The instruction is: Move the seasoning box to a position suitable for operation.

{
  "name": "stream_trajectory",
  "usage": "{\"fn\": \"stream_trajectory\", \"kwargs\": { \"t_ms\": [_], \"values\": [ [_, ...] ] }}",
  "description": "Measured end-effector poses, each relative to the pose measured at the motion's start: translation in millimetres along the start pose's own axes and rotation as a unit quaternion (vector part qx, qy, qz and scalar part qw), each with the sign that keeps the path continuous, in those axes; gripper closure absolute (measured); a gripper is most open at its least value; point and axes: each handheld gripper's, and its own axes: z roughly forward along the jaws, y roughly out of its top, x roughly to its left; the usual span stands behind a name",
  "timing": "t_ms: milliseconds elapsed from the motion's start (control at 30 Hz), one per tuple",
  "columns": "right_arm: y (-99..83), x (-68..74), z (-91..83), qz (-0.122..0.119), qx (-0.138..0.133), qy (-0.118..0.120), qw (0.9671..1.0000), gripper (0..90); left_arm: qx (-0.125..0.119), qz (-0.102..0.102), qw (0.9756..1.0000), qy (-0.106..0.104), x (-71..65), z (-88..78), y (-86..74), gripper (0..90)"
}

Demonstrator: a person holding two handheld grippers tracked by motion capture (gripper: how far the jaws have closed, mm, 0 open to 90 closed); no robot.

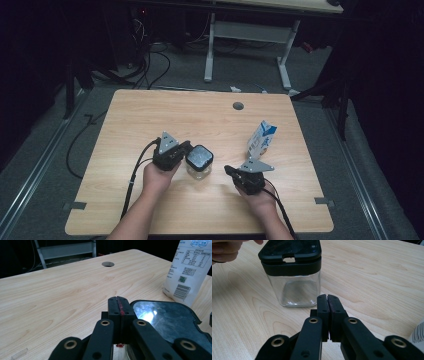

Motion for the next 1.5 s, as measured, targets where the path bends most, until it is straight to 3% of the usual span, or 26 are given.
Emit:
{"fn": "stream_trajectory", "kwargs": {
  "t_ms": [333, 567, 900, 1467, 1500],
  "values": [
    [1.3, 1.3, -0.6, -0.003, -0.004, -0.001, 1.0, 87.6, 0.0, -0.002, 1.0, 0.001, 1.4, 0.6, -0.3, 90.0],
    [13.3, 9.3, -0.3, -0.019, -0.019, 0.007, 0.9996, 88.8, 0.002, -0.002, 1.0, 0.003, 2.1, 0.9, -0.6, 90.0],
    [37.3, 13.3, 13.3, -0.032, -0.02, 0.005, 0.9993, 89.8, 0.001, -0.003, 1.0, 0.0, 3.6, 1.5, -1.0, 90.0],
    [48.2, 18.0, 27.4, -0.039, -0.021, 0.009, 0.999, 90.0, -0.005, -0.012, 0.9999, 0.0, 3.1, -0.5, -1.6, 90.0],
    [48.8, 18.4, 27.1, -0.04, -0.021, 0.008, 0.9989, 90.0, -0.014, -0.01, 0.9999, -0.002, 2.8, -5.3, -2.0, 90.0]
  ]
}}
